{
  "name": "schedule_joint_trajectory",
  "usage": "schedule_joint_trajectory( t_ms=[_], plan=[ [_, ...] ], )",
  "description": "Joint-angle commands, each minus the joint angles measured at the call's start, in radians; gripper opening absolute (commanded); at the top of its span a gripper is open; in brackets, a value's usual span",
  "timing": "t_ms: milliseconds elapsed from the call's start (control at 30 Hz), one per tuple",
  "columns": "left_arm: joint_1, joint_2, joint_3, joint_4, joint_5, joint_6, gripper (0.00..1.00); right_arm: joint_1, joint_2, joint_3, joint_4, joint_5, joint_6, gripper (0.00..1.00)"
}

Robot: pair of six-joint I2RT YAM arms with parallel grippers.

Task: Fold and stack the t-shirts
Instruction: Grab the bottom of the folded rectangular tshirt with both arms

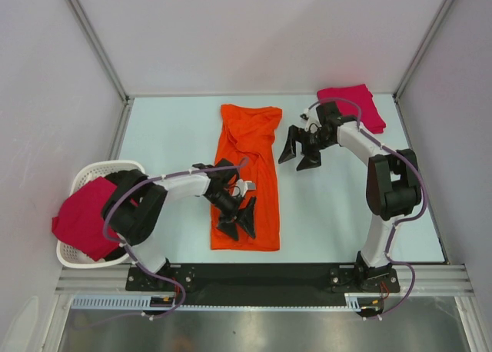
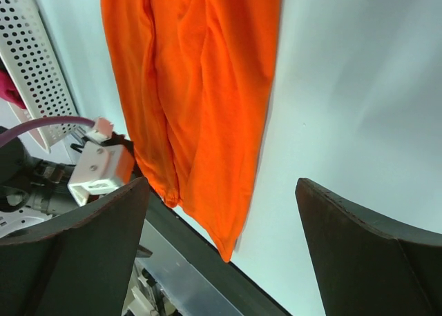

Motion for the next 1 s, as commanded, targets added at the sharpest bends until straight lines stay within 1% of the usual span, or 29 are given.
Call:
schedule_joint_trajectory(
  t_ms=[0, 267, 333, 400, 433, 500, 533, 567, 600, 700, 733, 767, 800, 833, 867, 900, 967],
  plan=[
    [-0.051, 0.083, 0.072, 0.079, 0.004, -0.028, 0.86, -0.028, -0.066, -0.022, -0.030, -0.024, -0.039, 0.93],
    [-0.082, 0.186, 0.150, 0.110, -0.032, -0.046, 0.84, -0.064, -0.097, -0.033, -0.040, -0.038, -0.049, 0.93],
    [-0.084, 0.192, 0.156, 0.110, -0.049, -0.041, 0.82, -0.071, -0.100, -0.032, -0.038, -0.044, -0.051, 0.93],
    [-0.084, 0.200, 0.156, 0.110, -0.058, -0.040, 0.75, -0.072, -0.100, -0.032, -0.038, -0.046, -0.049, 0.93],
    [-0.085, 0.203, 0.159, 0.110, -0.058, -0.038, 0.70, -0.074, -0.100, -0.032, -0.038, -0.049, -0.051, 0.93],
    [-0.087, 0.219, 0.161, 0.095, -0.072, -0.025, 0.66, -0.078, -0.102, -0.032, -0.041, -0.047, -0.052, 0.93],
    [-0.090, 0.226, 0.161, 0.082, -0.081, -0.018, 0.60, -0.080, -0.102, -0.032, -0.041, -0.049, -0.051, 0.93],
    [-0.091, 0.230, 0.158, 0.079, -0.086, -0.014, 0.58, -0.081, -0.103, -0.032, -0.041, -0.049, -0.052, 0.93],
    [-0.093, 0.239, 0.155, 0.075, -0.092, -0.009, 0.54, -0.086, -0.103, -0.032, -0.041, -0.050, -0.054, 0.93],
    [-0.104, 0.238, 0.144, 0.058, -0.101, 0.002, 0.45, -0.097, -0.106, -0.027, -0.043, -0.056, -0.052, 0.93],
    [-0.111, 0.235, 0.140, 0.050, -0.120, 0.005, 0.39, -0.103, -0.105, -0.027, -0.043, -0.058, -0.052, 0.93],
    [-0.113, 0.235, 0.138, 0.044, -0.129, 0.009, 0.35, -0.103, -0.108, -0.029, -0.041, -0.059, -0.048, 0.92],
    [-0.114, 0.235, 0.138, 0.039, -0.134, 0.009, 0.24, -0.106, -0.106, -0.027, -0.040, -0.064, -0.049, 0.92],
    [-0.114, 0.232, 0.135, 0.038, -0.140, 0.009, 0.19, -0.104, -0.108, -0.027, -0.040, -0.067, -0.046, 0.92],
    [-0.114, 0.229, 0.135, 0.035, -0.143, 0.011, 0.12, -0.106, -0.109, -0.029, -0.037, -0.073, -0.045, 0.92],
    [-0.114, 0.215, 0.136, 0.033, -0.149, 0.006, 0.00, -0.104, -0.111, -0.032, -0.038, -0.079, -0.045, 0.91],
    [-0.114, 0.191, 0.146, 0.021, -0.170, 0.003, 0.00, -0.104, -0.112, -0.033, -0.033, -0.079, -0.043, 0.92]
  ],
)
